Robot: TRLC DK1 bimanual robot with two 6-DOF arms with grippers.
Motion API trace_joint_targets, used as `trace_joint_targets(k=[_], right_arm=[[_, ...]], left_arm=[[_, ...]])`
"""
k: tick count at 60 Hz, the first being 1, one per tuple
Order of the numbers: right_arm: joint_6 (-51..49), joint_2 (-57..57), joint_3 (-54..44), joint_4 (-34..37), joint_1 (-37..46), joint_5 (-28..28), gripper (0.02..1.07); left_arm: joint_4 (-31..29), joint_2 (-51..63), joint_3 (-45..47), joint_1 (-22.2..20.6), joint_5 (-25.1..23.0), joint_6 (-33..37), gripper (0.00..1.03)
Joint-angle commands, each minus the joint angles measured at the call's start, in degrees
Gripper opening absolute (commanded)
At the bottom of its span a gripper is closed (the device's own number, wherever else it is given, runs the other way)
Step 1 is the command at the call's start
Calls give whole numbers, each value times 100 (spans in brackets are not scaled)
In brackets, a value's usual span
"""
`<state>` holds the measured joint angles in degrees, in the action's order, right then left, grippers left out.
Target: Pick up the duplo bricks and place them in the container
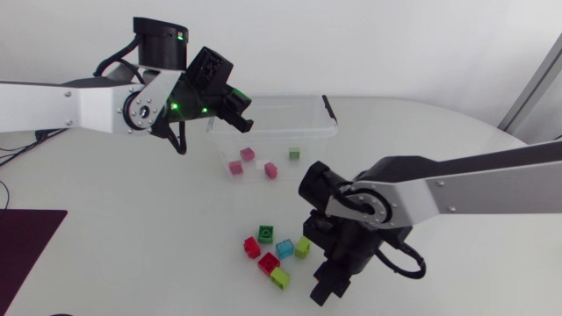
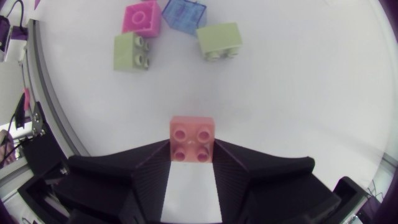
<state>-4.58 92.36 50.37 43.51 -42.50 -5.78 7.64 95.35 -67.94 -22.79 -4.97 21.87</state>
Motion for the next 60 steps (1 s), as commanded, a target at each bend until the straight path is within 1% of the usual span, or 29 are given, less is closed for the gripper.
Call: trace_joint_targets(k=[1,3,4,5,6,7,10,20,26,30,37,40,45,46,52,55,60], right_arm=[[-122,-332,245,272,172,7,34],[-157,-438,360,404,242,7,34],[-175,-491,430,466,286,7,34],[-201,-526,474,510,321,7,34],[-210,-552,509,536,348,7,34],[-228,-605,597,598,400,7,34],[-280,-693,746,694,497,7,34],[-535,-851,1660,993,989,-2,34],[-632,-816,2214,993,1227,-11,34],[-693,-745,2522,949,1315,-28,34],[-746,-491,2935,589,1499,-28,34],[-737,-332,3093,404,1578,-46,34],[-737,-174,3260,167,1622,-55,34],[-729,-34,3392,26,1657,-90,34],[-702,248,3699,-255,1710,-134,34],[-676,406,3902,-343,1728,-134,34],[-641,608,4112,-563,1728,-125,34]], left_arm=[[53,388,-413,90,67,-306,60],[36,511,-527,108,67,-359,73],[27,546,-553,116,67,-376,78],[10,616,-615,134,67,-385,86],[10,634,-633,134,67,-385,88],[1,669,-659,143,67,-394,94],[10,695,-676,169,67,-403,98],[-52,414,-492,301,49,-438,98],[-316,-166,-88,389,-188,-376,98],[-465,-623,282,389,-355,-139,98],[-887,-1344,888,389,-654,239,98],[-1063,-1713,1257,371,-856,450,98],[-1151,-2038,1617,345,-1006,643,98],[-1397,-2170,1776,336,-1181,845,98],[-1511,-2381,2162,266,-1322,1109,98],[-1739,-2398,2356,143,-1366,1382,98],[-1775,-2398,2628,11,-1428,1540,98]])
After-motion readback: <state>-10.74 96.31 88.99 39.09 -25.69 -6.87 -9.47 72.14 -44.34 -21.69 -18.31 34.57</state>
